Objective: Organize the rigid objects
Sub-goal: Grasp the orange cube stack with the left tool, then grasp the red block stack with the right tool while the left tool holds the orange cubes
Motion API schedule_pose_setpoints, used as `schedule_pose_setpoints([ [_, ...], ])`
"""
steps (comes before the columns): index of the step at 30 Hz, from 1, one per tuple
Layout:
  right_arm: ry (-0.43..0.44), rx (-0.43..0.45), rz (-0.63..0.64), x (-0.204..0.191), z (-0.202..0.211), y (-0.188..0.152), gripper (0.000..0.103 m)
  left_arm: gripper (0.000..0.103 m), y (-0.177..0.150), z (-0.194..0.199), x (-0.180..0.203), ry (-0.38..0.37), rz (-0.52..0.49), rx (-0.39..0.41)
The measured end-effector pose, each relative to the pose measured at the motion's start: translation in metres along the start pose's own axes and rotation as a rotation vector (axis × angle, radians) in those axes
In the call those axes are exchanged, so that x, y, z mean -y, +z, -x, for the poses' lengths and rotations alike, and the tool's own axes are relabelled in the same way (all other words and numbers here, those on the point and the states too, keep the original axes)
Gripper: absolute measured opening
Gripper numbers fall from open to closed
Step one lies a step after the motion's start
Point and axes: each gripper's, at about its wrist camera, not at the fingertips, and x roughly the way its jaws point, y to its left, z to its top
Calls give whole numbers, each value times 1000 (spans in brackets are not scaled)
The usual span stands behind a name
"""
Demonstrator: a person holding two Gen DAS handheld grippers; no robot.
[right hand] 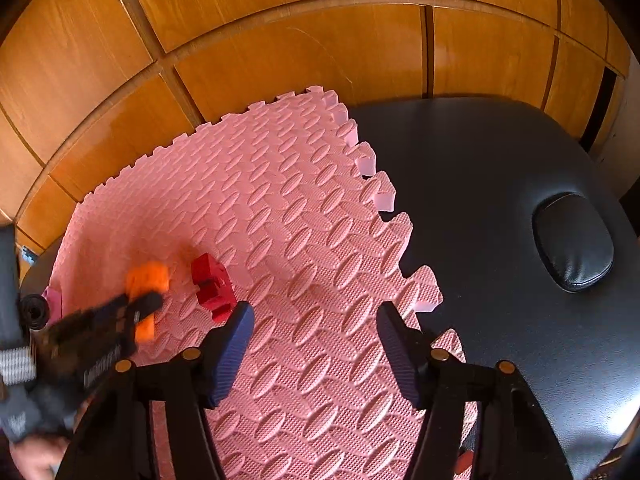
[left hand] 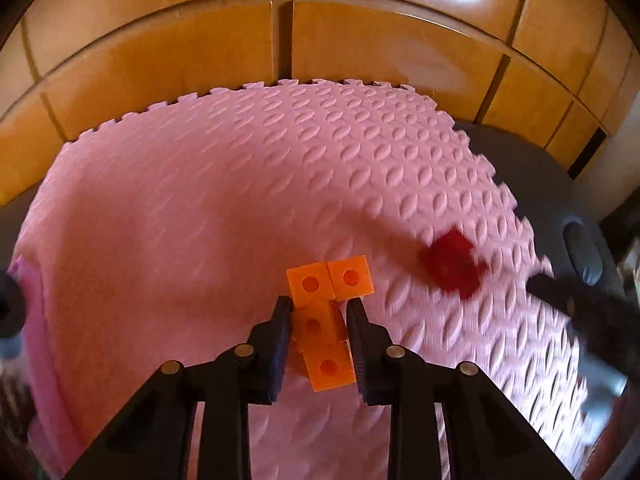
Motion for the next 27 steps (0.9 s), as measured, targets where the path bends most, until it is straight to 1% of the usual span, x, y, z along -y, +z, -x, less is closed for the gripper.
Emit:
schedule_pose_setpoints([
  [3, 26, 16, 11, -3, 2, -1, 59, 28, -23, 13, -1, -5, 26, 7],
  [5, 58, 25, 22, -6, 3, -1, 58, 28, -36, 20, -2, -6, 34, 29],
  [6, 67, 27, 28, -8, 3, -1, 58, 28, -42, 24, -1, 3, 32, 44],
  [8, 87, 33, 50, -13, 2, -2, 58, 28, -53, 25, -4, -4, 51, 46],
  [9, 99, 33, 58, -15, 2, -3, 58, 28, -58, 28, -3, 3, 43, 67],
  [12, 135, 26, 92, -24, -1, -3, 58, 28, -63, 28, 2, 23, 9, 96],
  [16, 131, 20, 164, -39, -4, -3, 58, 28, -66, 29, 0, 15, 3, 121],
  [20, 127, 23, 241, -57, -9, 8, 58, 28, -65, 28, -3, -9, 21, 124],
  [23, 114, -25, 286, -69, -26, 14, 58, 28, -65, 29, -4, -16, 27, 127],
  [25, 82, -59, 315, -75, -41, 15, 58, 28, -64, 27, -4, -21, 32, 129],
  [26, 54, -69, 336, -78, -48, 12, 43, 28, -64, 27, -5, -26, 36, 130],
  [27, 32, -69, 347, -79, -51, 10, 16, 28, -64, 26, -5, -29, 39, 129],
])
